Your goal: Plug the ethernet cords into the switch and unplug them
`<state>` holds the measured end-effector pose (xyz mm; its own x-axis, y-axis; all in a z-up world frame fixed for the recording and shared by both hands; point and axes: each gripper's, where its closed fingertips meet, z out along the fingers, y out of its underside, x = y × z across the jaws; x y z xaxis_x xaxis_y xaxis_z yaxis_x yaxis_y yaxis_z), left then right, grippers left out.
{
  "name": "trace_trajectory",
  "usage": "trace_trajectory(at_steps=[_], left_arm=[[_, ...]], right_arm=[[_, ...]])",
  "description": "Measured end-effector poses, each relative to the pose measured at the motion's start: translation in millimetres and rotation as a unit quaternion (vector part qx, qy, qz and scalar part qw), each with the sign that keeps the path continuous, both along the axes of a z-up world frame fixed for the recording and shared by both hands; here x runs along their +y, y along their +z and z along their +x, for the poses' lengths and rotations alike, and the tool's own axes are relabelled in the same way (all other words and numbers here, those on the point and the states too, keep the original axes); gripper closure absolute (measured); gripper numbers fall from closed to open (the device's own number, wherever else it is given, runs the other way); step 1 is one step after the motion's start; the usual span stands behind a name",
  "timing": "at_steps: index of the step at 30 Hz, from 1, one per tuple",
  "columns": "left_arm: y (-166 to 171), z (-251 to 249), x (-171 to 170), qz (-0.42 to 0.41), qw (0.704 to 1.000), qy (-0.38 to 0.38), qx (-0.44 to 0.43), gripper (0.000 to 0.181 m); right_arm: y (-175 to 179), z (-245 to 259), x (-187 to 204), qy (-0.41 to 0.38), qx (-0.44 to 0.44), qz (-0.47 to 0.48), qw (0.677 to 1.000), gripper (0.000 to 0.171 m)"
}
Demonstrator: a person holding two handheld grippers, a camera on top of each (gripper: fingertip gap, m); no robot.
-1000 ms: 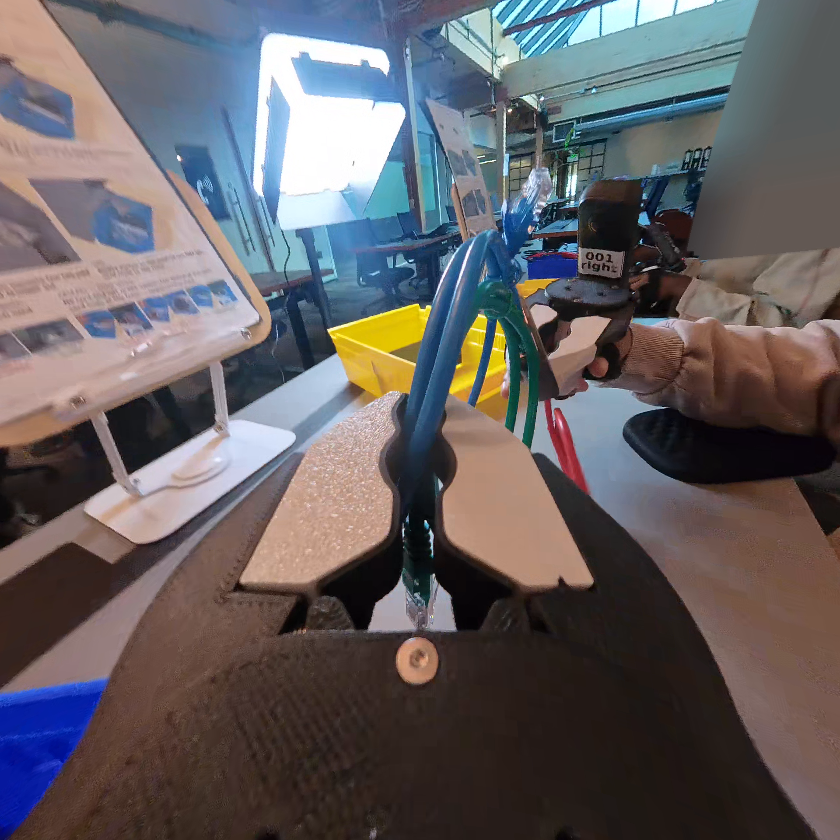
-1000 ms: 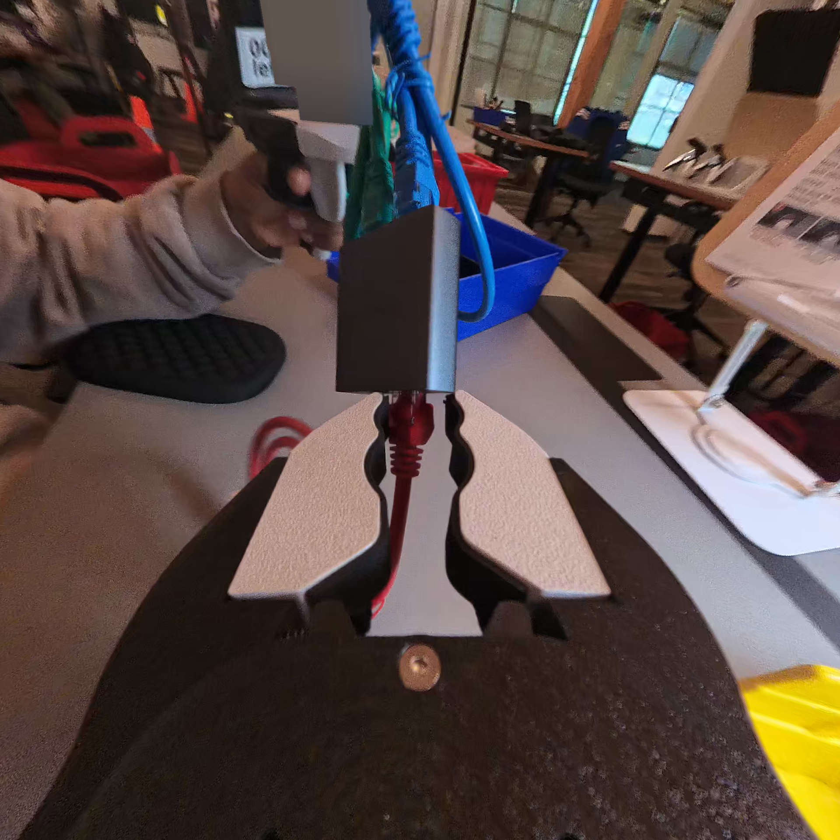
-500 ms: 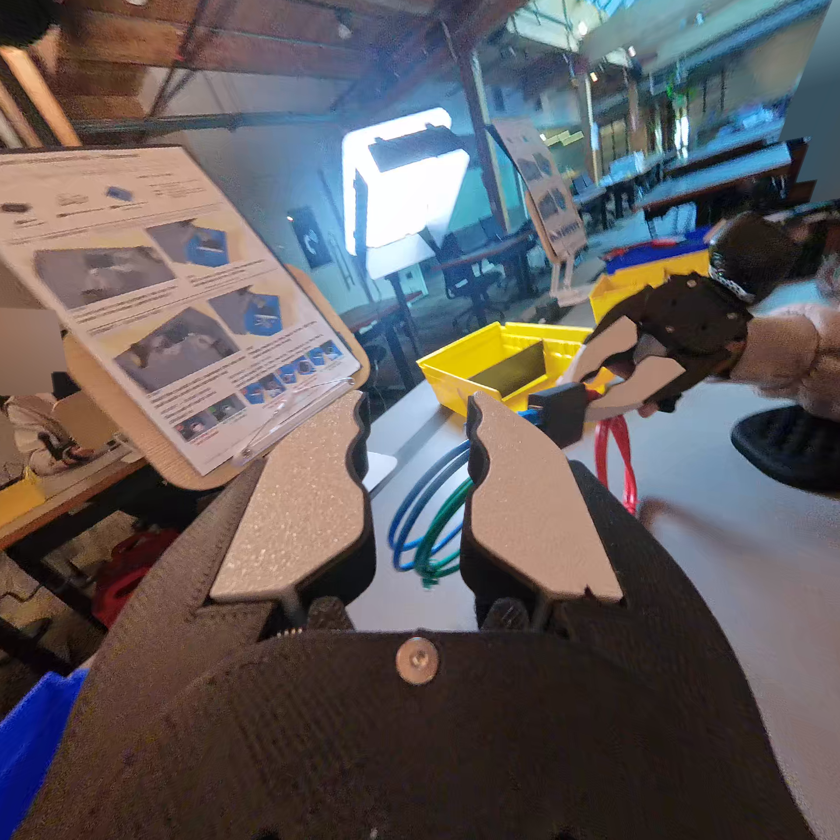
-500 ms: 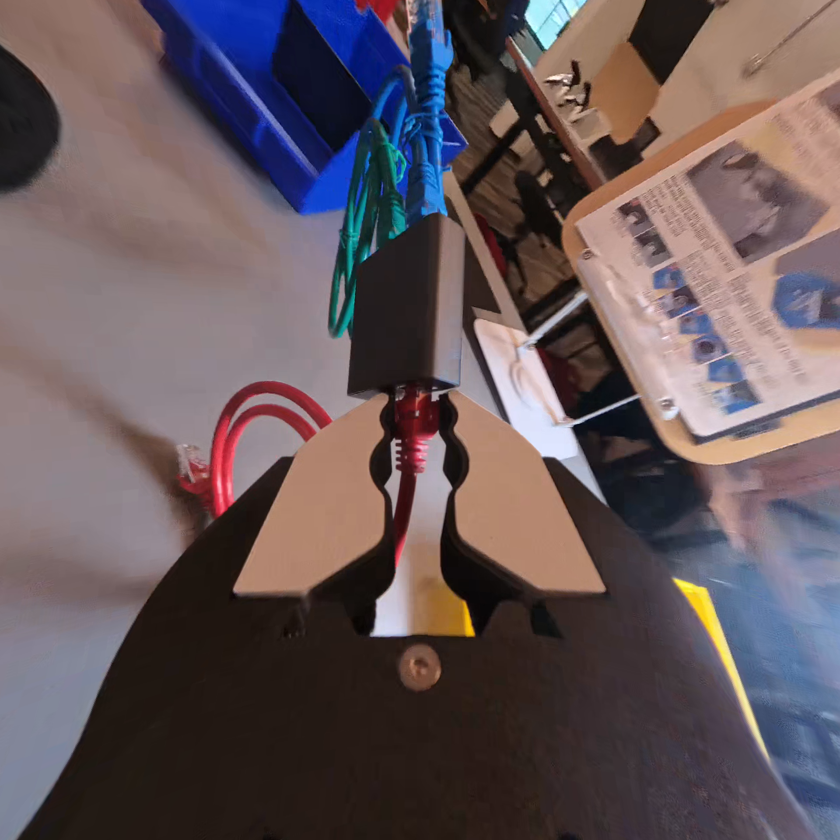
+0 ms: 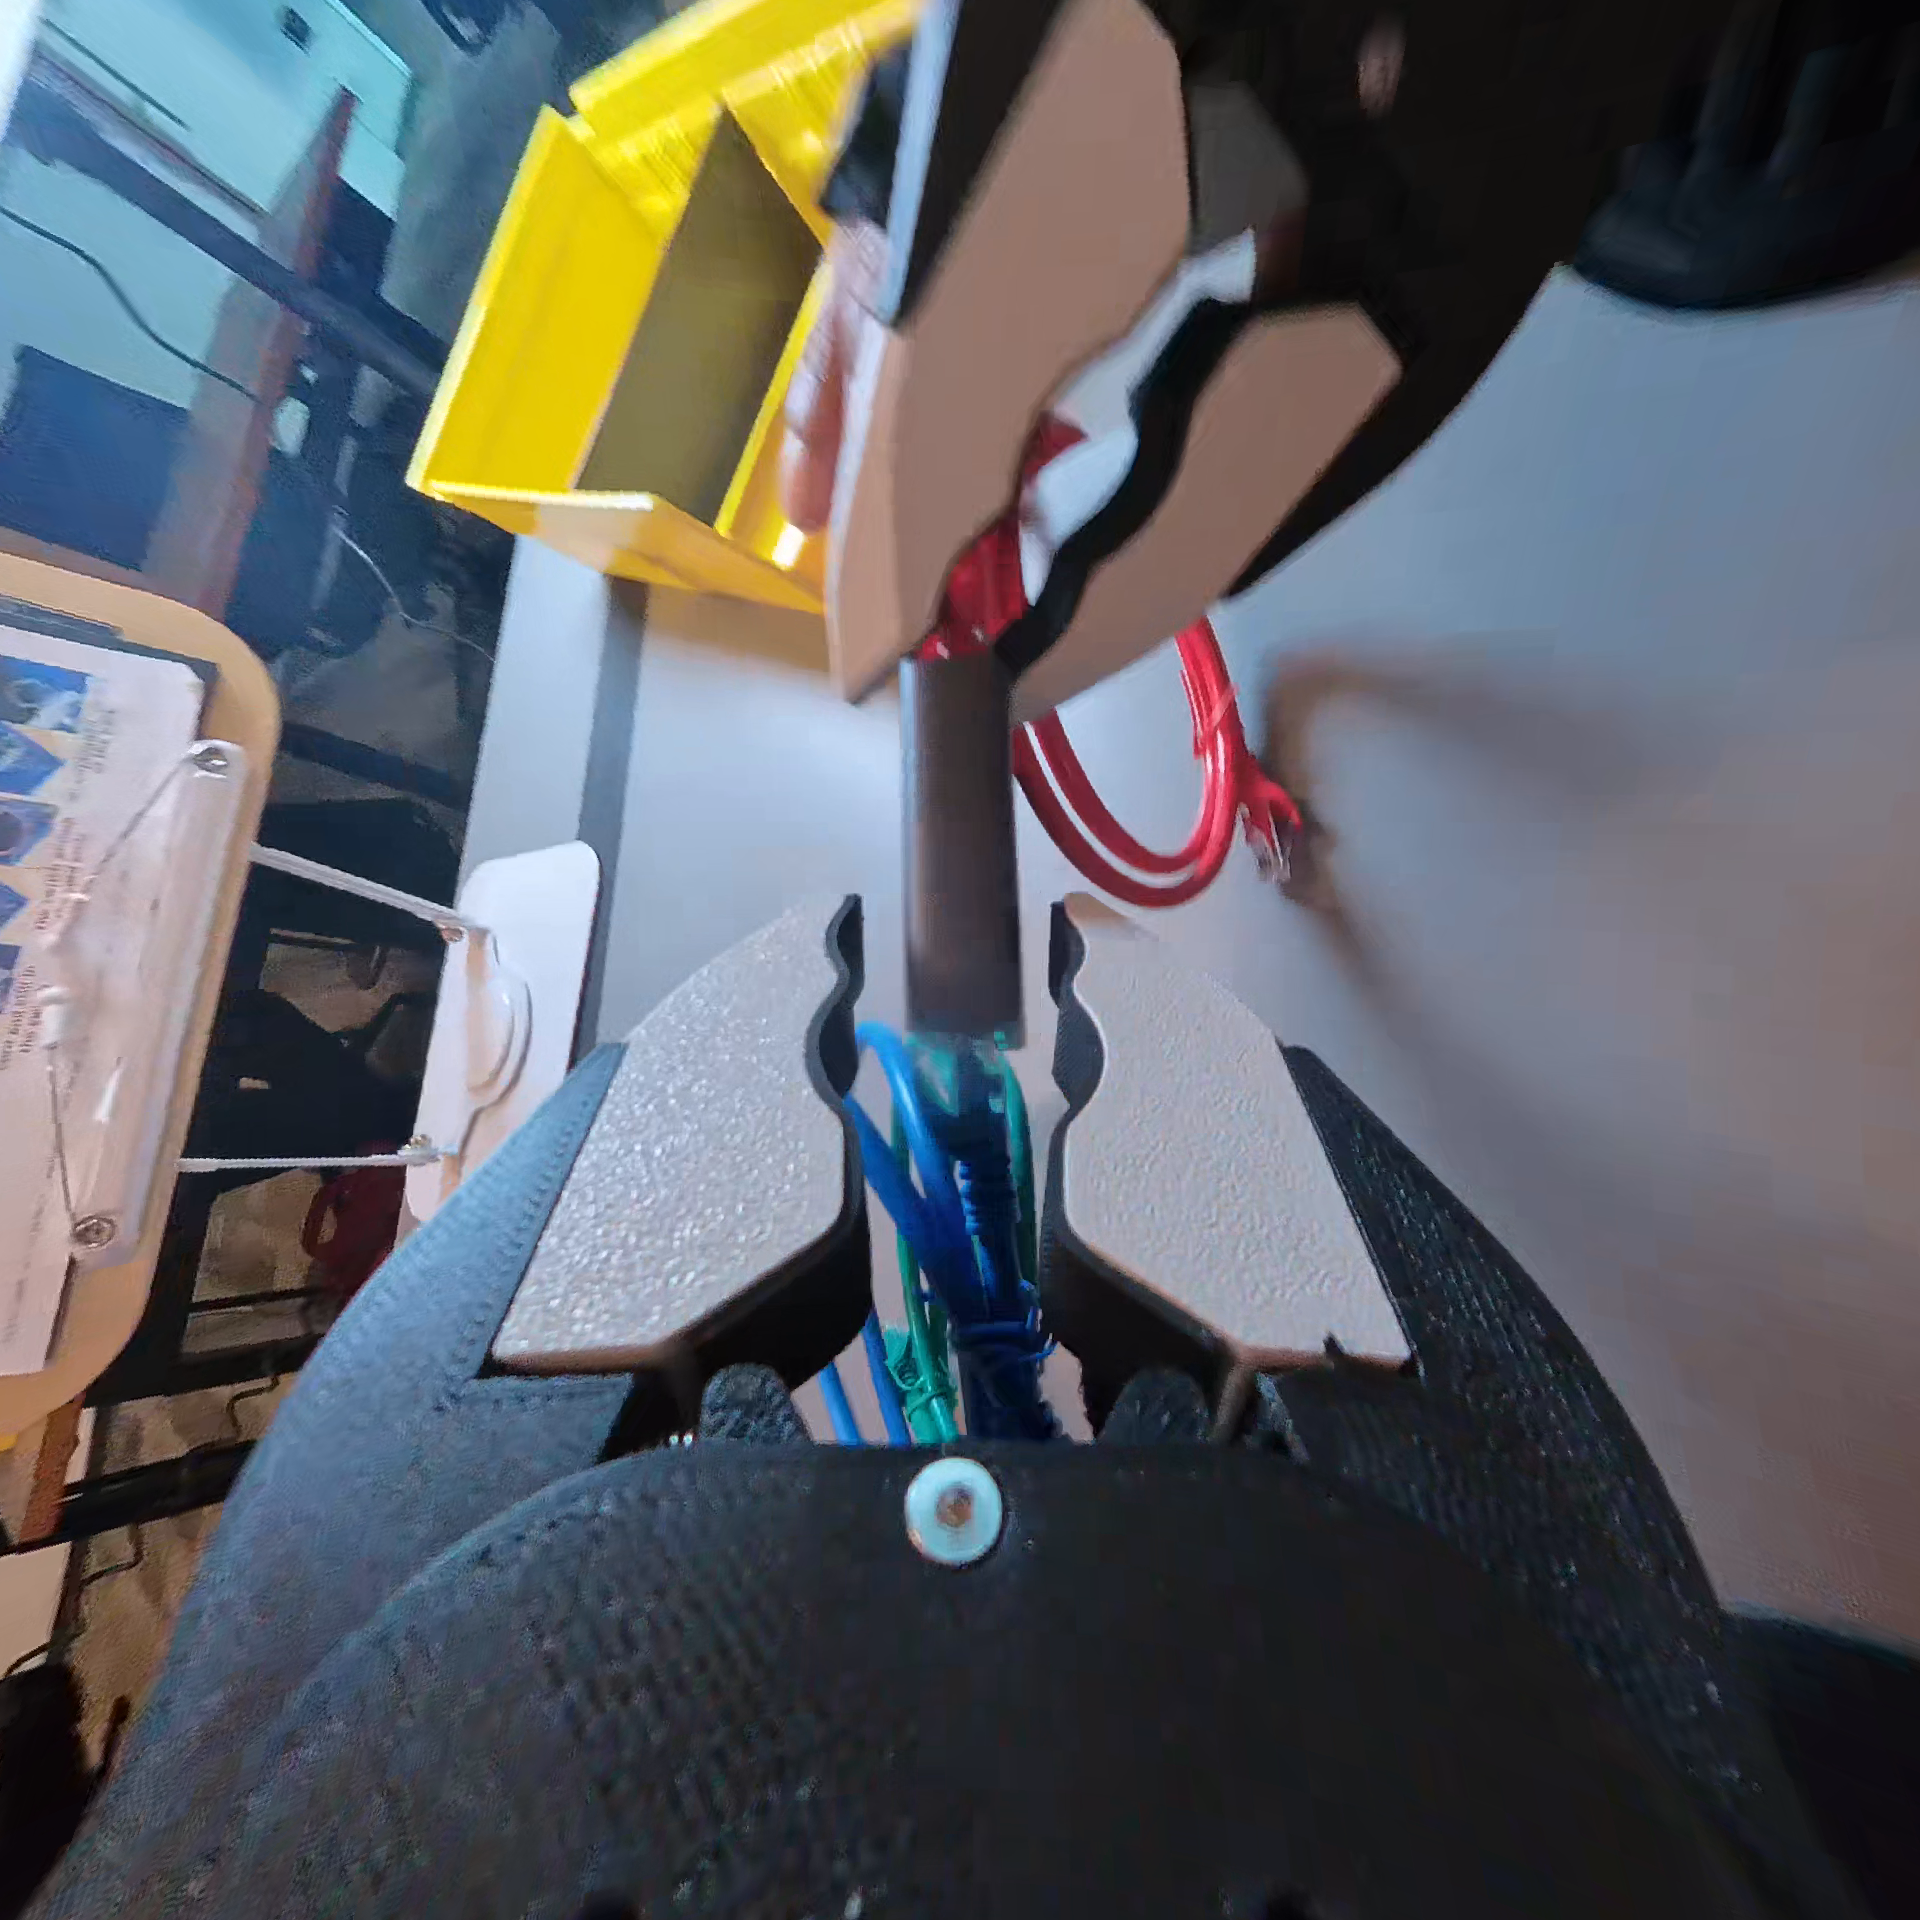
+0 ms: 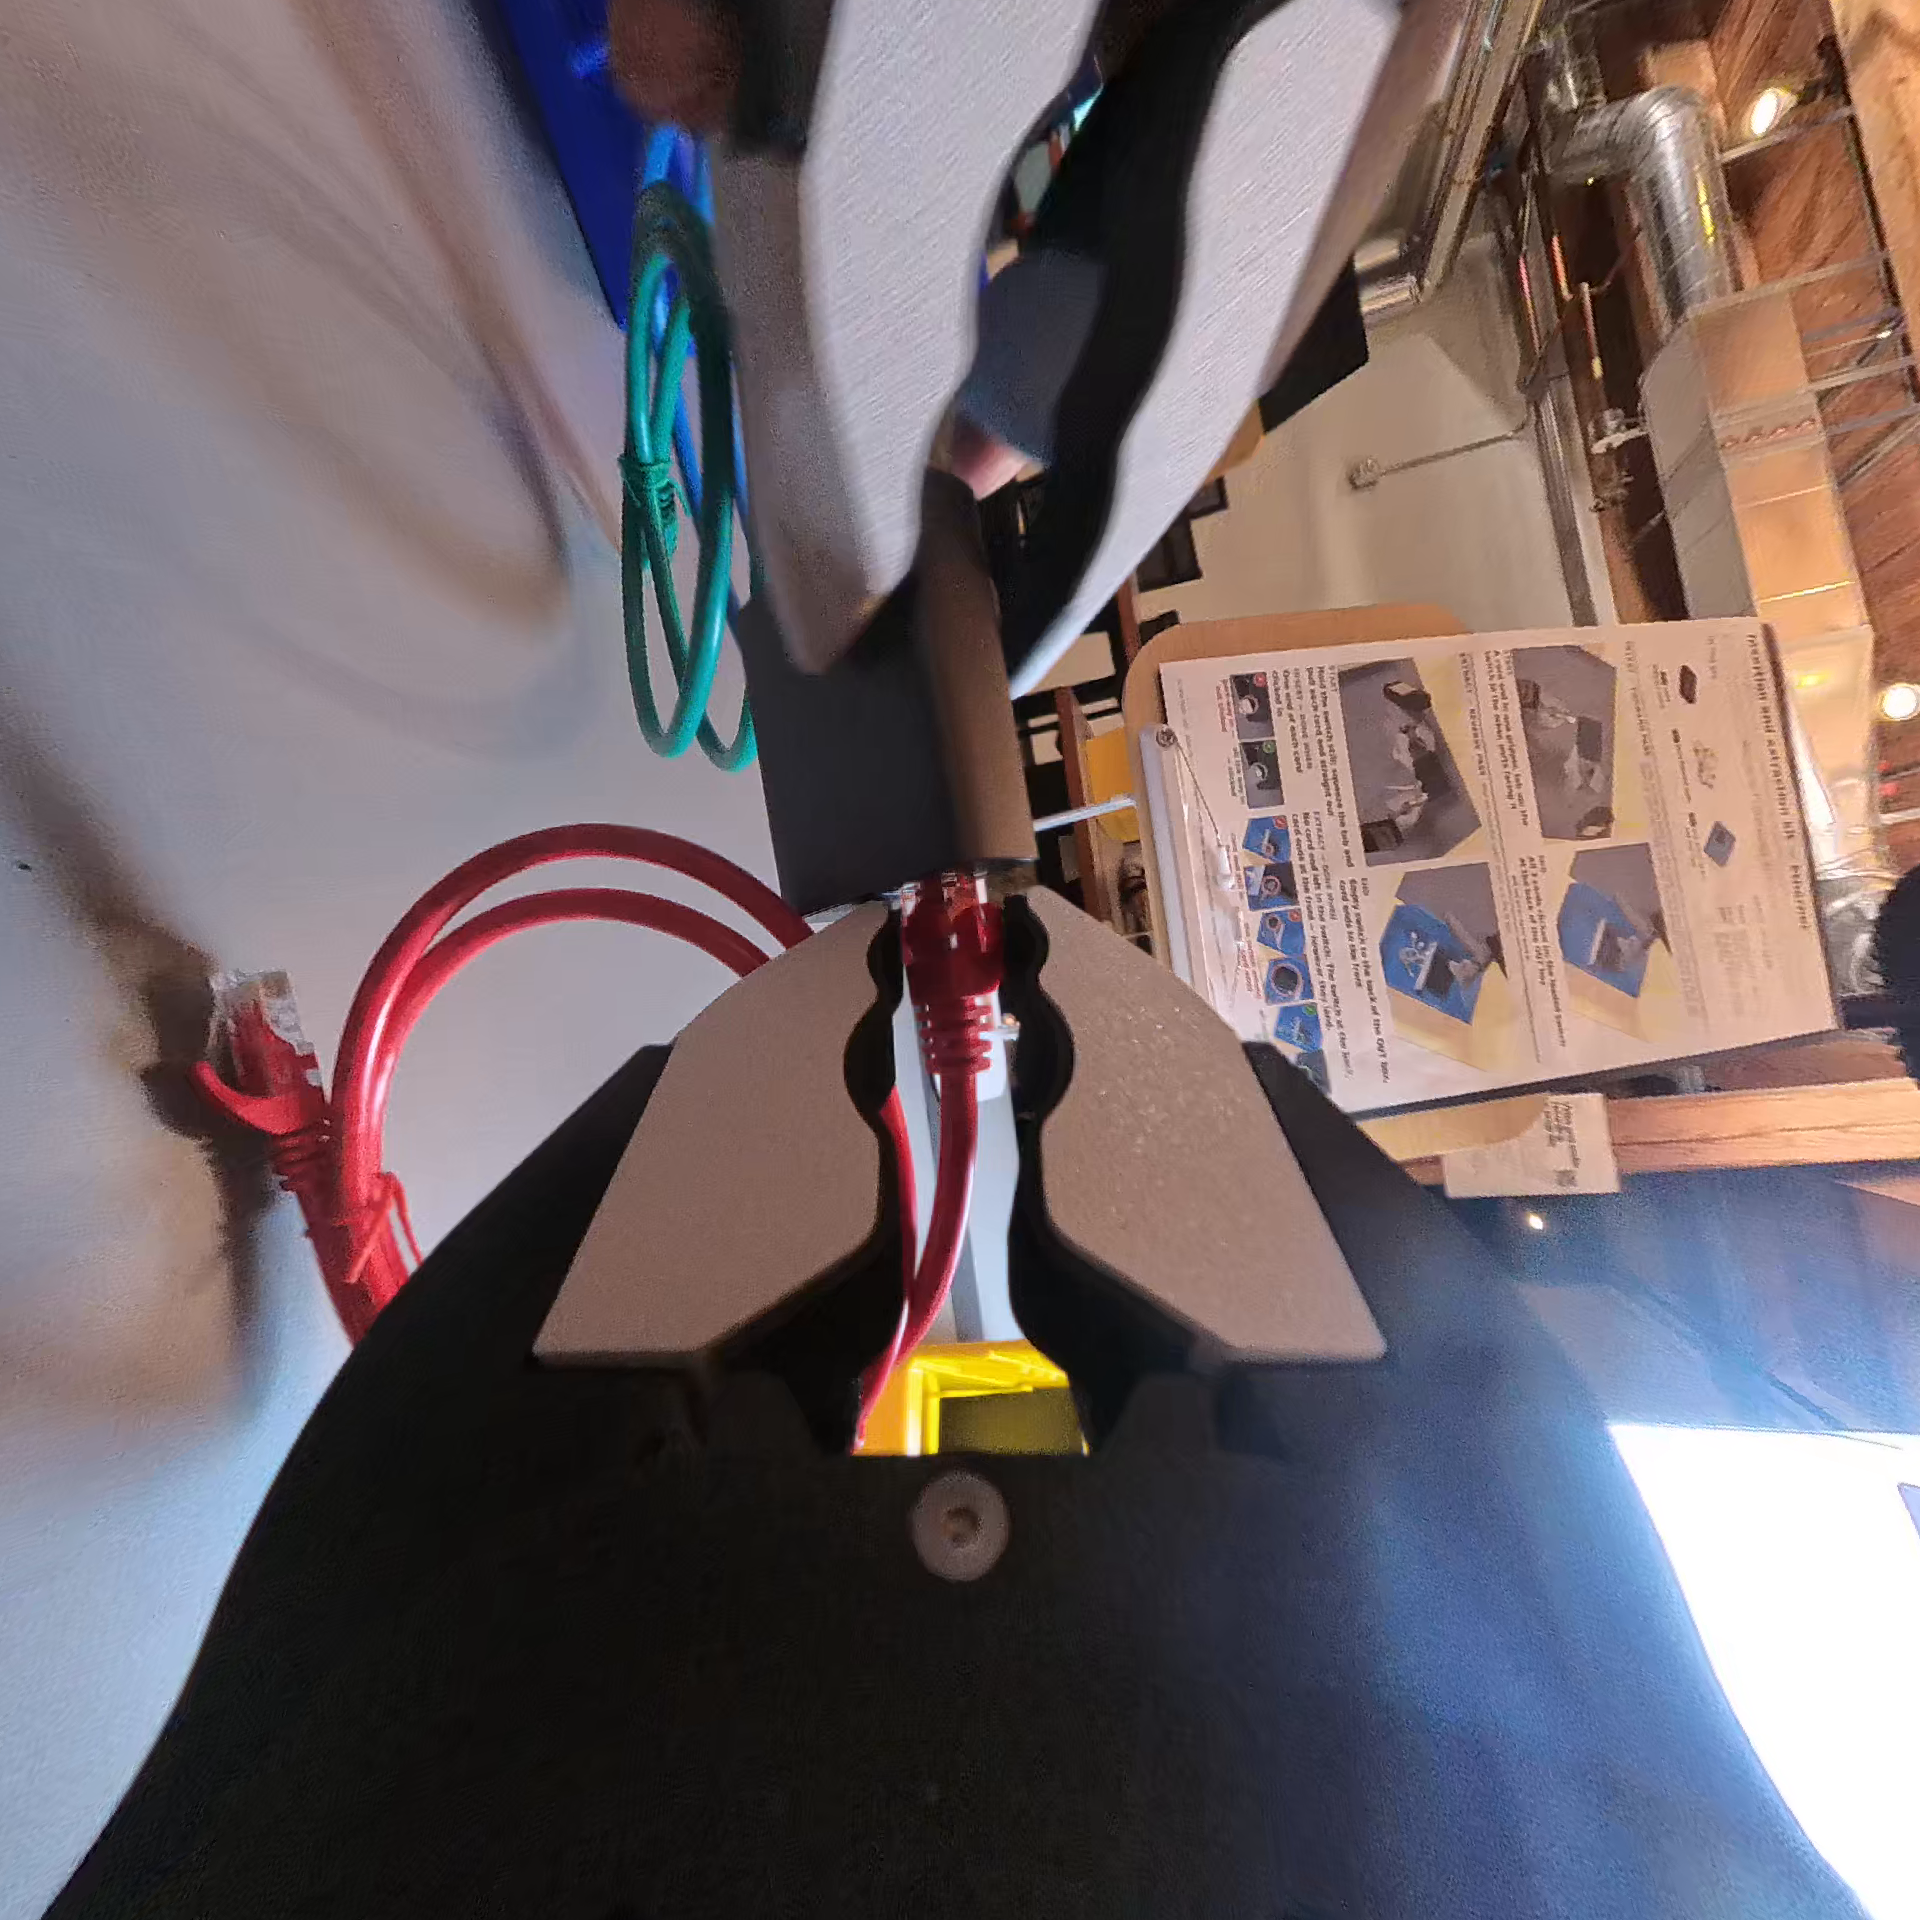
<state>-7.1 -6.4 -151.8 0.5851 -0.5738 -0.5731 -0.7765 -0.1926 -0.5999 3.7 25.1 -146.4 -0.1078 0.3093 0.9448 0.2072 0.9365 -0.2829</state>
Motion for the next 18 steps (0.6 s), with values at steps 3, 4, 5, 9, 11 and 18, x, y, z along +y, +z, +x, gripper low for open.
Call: trace_trajectory(at_steps=[3, 4, 5, 9, 11, 18], left_arm=[[-19.3, -3.7, 0.3, -0.004, 0.999, 0.007, 0.044, 0.154], [-18.8, -4.1, 0.8, 0.011, 0.999, 0.007, 0.049, 0.157], [-18.4, -3.4, -0.2, 0.018, 0.999, 0.005, 0.044, 0.157], [-18.8, -3.5, -4.6, 0.054, 0.998, -0.004, 0.034, 0.160], [-18.0, -6.8, -4.4, 0.081, 0.995, -0.005, 0.051, 0.160], [-14.2, -7.1, 1.5, 0.144, 0.981, -0.004, 0.132, 0.159]], right_arm=[[-2.2, 0.3, -3.3, -0.003, -0.013, 0.001, 1.000, 0.153], [-3.4, 0.5, -4.0, -0.004, -0.018, 0.000, 1.000, 0.153], [-3.7, 1.1, -5.5, 0.000, -0.022, -0.002, 1.000, 0.153], [-3.2, 9.8, -18.1, 0.037, -0.069, -0.075, 0.994, 0.153], [-2.0, 17.9, -24.4, 0.065, -0.103, -0.152, 0.981, 0.150], [2.9, 17.5, -27.4, 0.102, -0.098, -0.138, 0.980, 0.153]])
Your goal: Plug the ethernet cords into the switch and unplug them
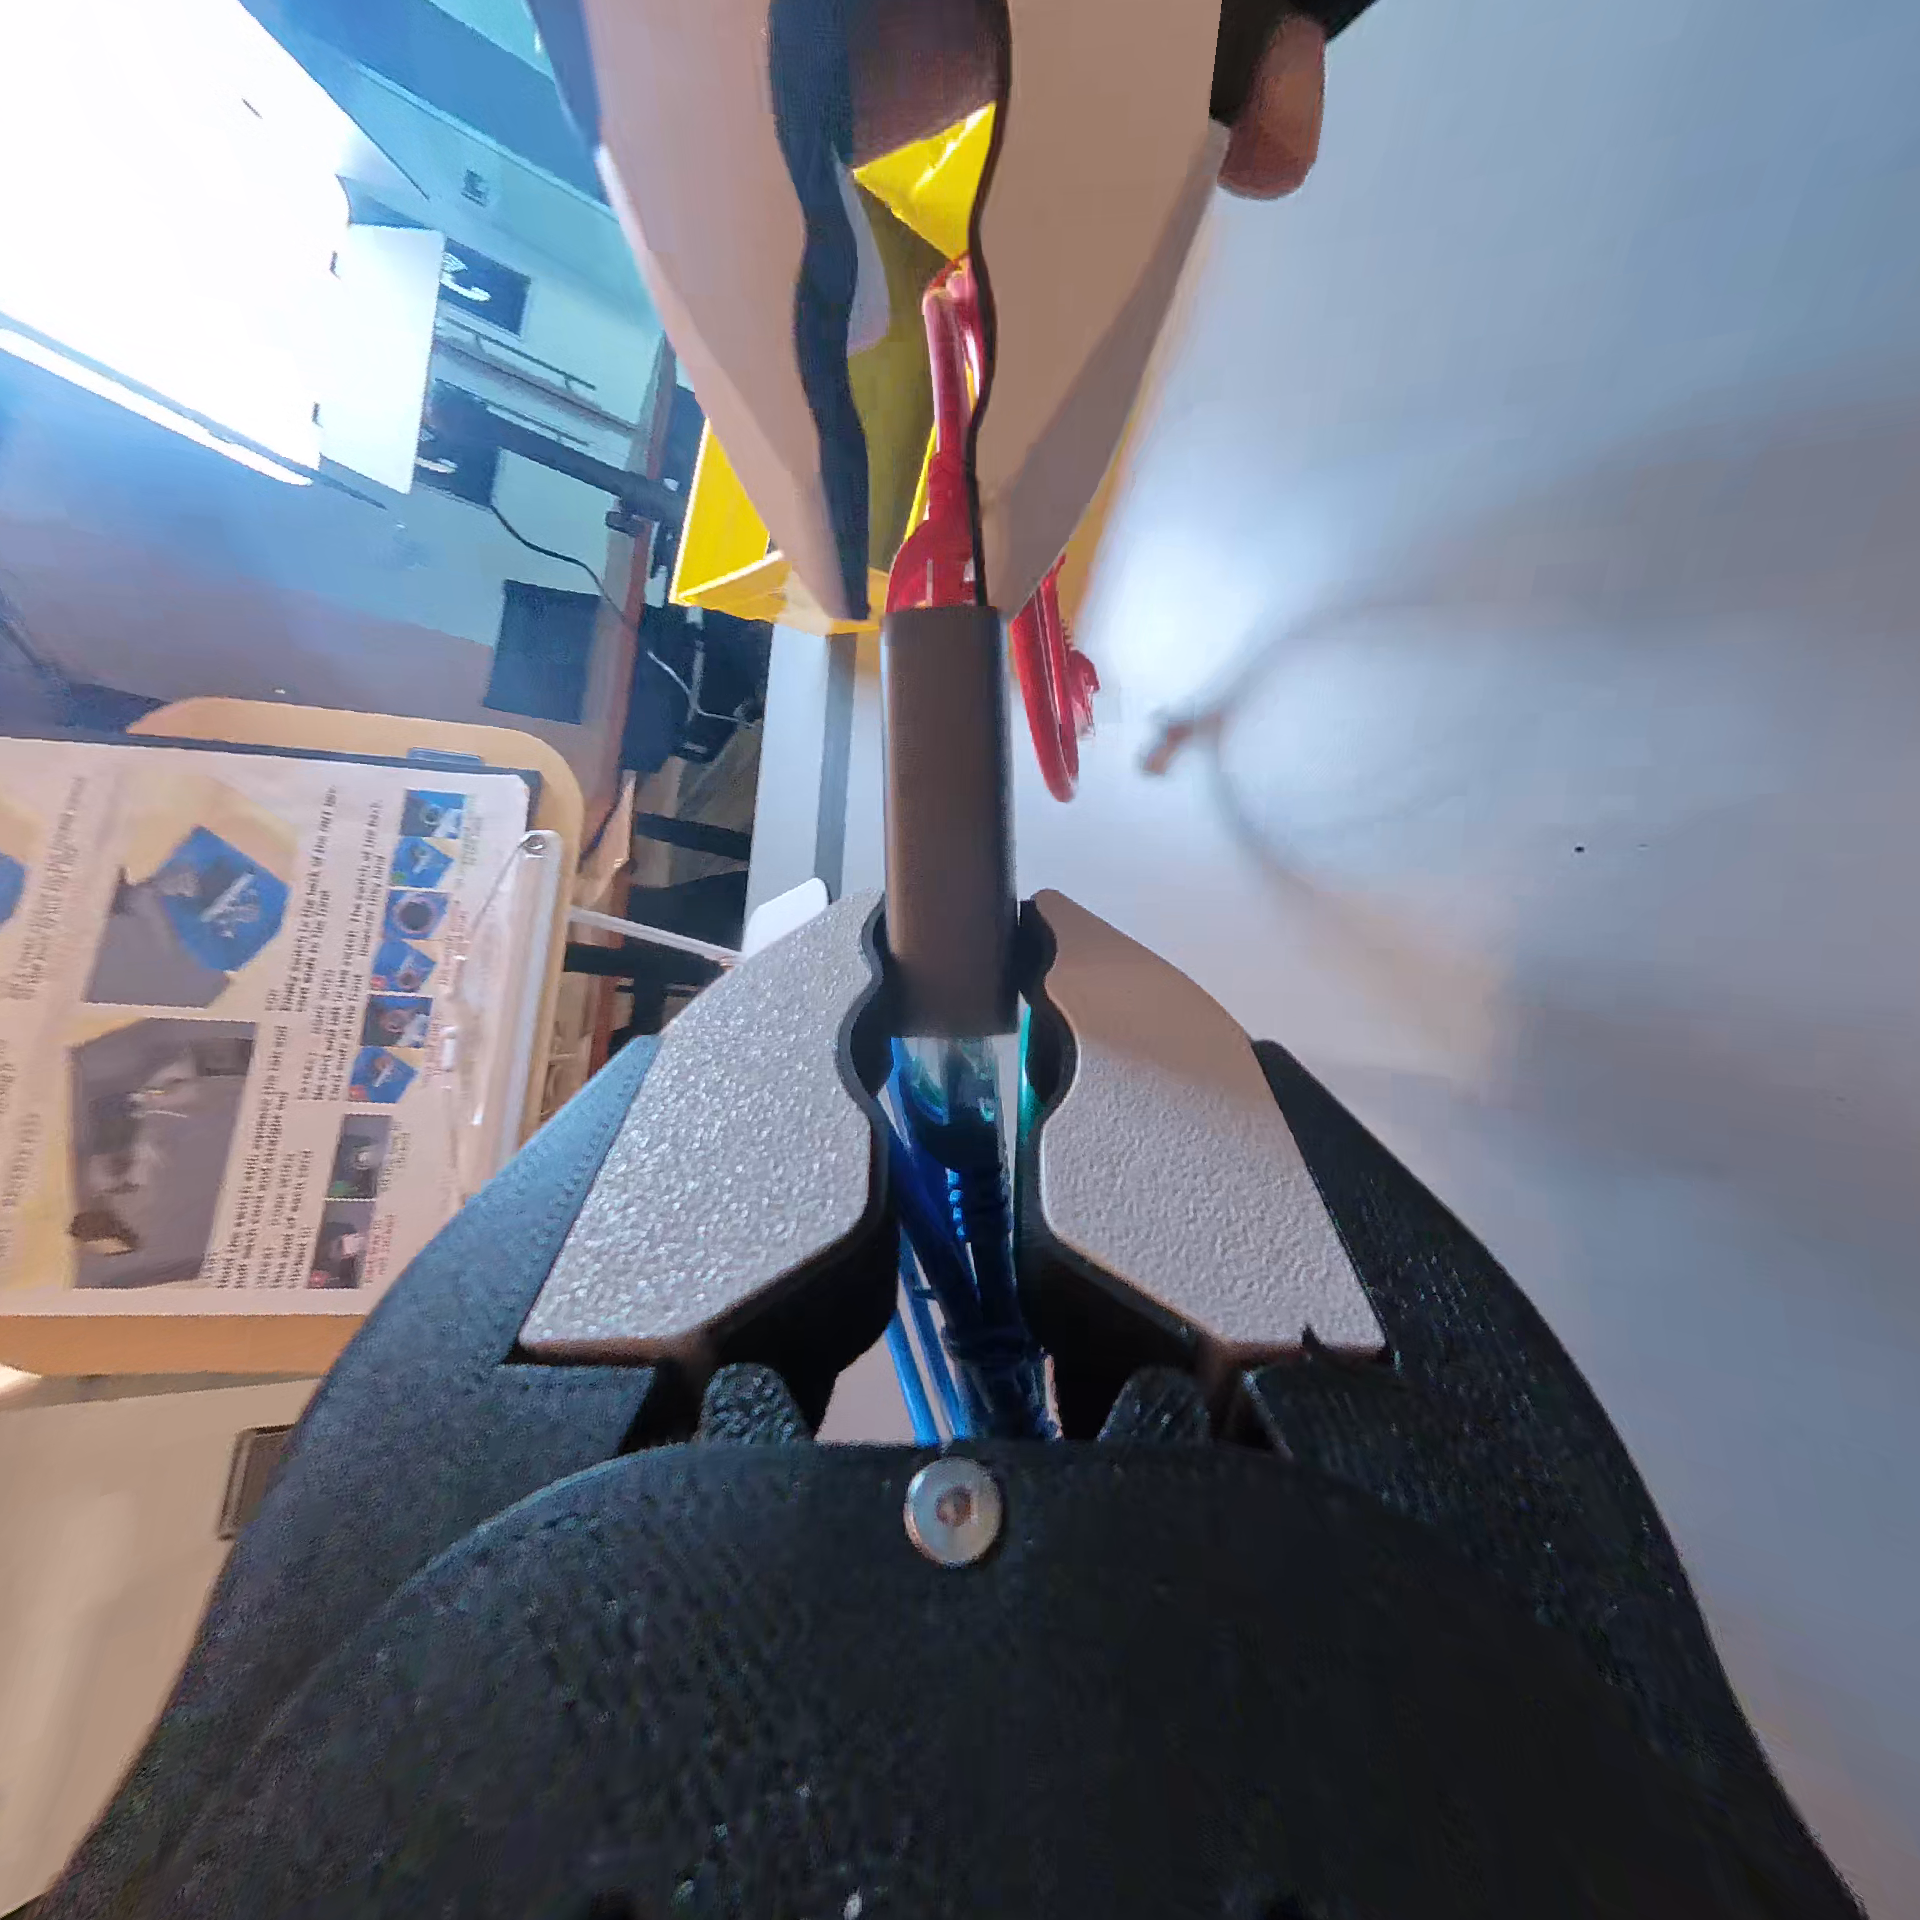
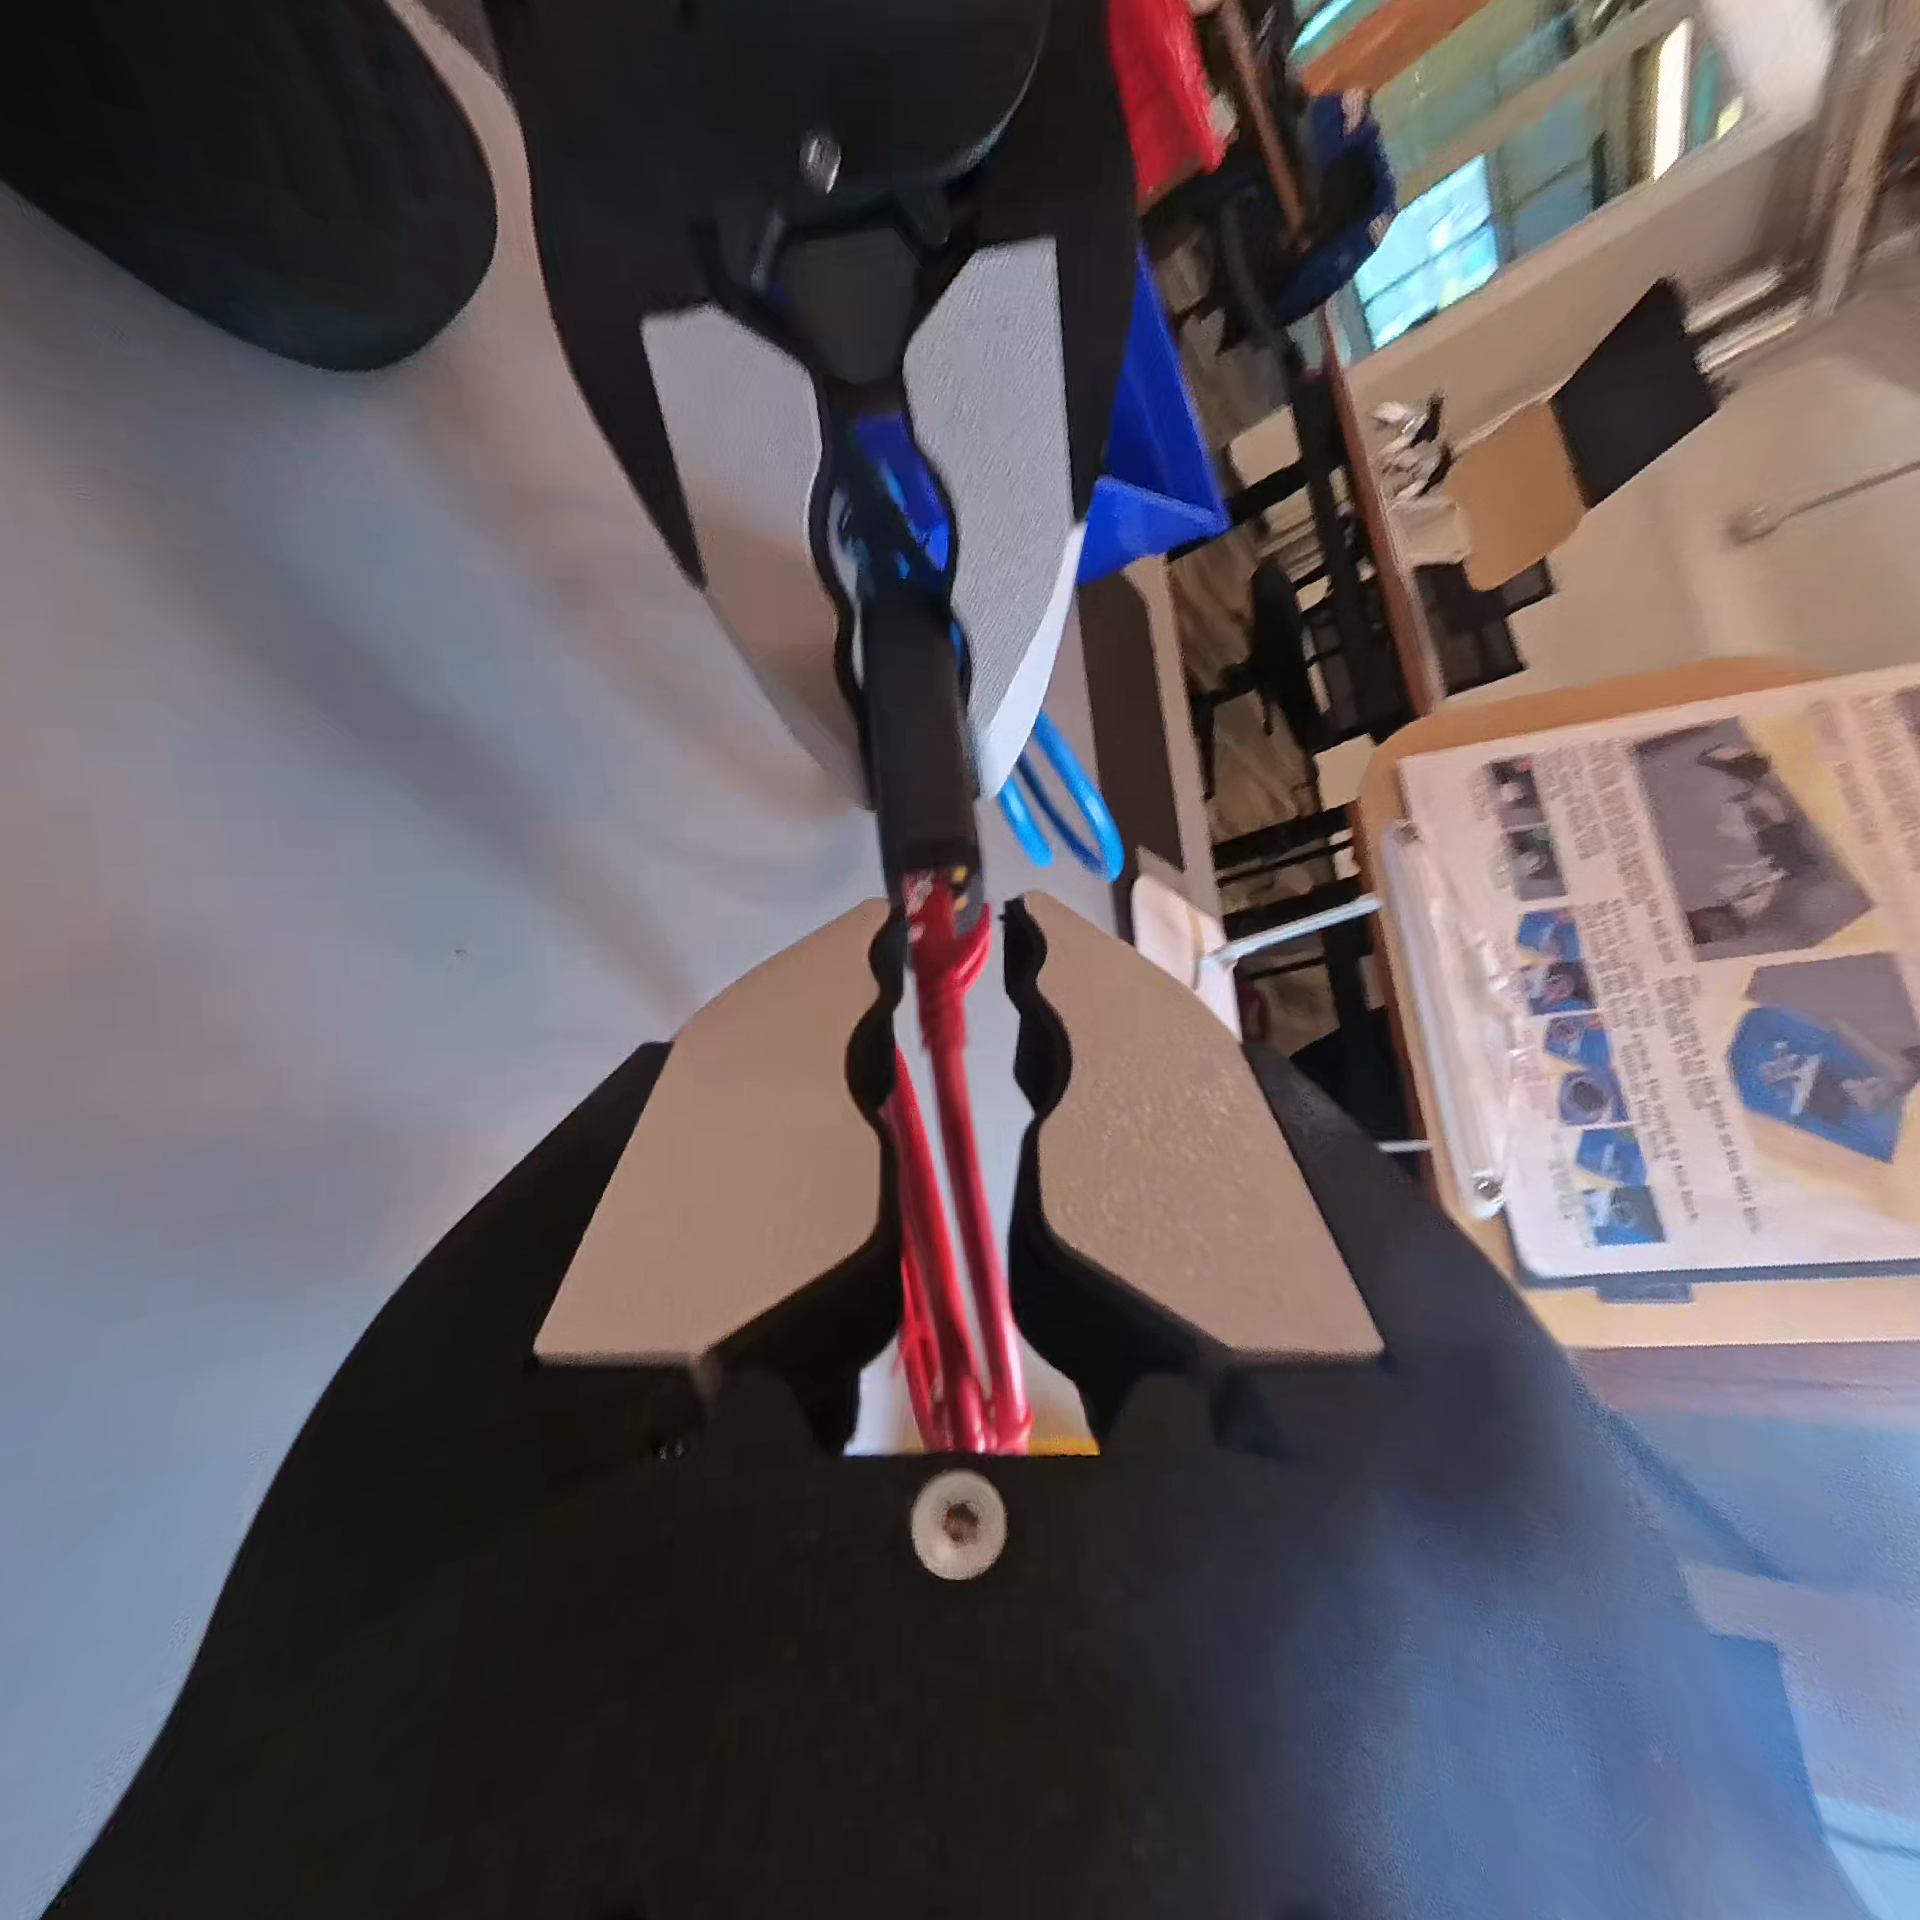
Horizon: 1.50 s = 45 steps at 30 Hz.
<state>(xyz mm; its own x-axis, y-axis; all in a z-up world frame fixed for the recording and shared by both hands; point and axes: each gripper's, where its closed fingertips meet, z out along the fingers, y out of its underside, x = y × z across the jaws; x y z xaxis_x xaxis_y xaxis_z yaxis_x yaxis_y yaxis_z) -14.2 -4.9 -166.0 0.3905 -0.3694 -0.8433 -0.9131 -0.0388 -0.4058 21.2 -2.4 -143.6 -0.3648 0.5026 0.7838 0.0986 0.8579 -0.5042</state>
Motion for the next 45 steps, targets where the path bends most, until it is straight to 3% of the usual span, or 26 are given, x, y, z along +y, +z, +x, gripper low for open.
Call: trace_trajectory(at_steps=[5, 15, 21, 45], left_arm=[[-5.5, -1.6, 1.8, 0.002, 1.000, -0.003, -0.007, 0.160], [-9.8, -3.4, -1.9, -0.003, 1.000, -0.014, -0.021, 0.160], [-13.1, 4.1, -4.1, -0.009, 0.999, -0.030, -0.029, 0.160], [-23.1, 9.0, -15.3, -0.068, 0.994, -0.039, -0.073, 0.160]], right_arm=[[-7.3, -2.0, -2.7, 0.002, 0.000, 0.030, 1.000, 0.162], [-9.2, 1.1, 0.7, -0.001, -0.007, -0.031, 1.000, 0.140], [-17.2, 0.5, 0.1, 0.000, -0.009, -0.018, 1.000, 0.156], [-34.4, -0.8, -7.9, 0.024, -0.021, -0.055, 0.998, 0.156]])
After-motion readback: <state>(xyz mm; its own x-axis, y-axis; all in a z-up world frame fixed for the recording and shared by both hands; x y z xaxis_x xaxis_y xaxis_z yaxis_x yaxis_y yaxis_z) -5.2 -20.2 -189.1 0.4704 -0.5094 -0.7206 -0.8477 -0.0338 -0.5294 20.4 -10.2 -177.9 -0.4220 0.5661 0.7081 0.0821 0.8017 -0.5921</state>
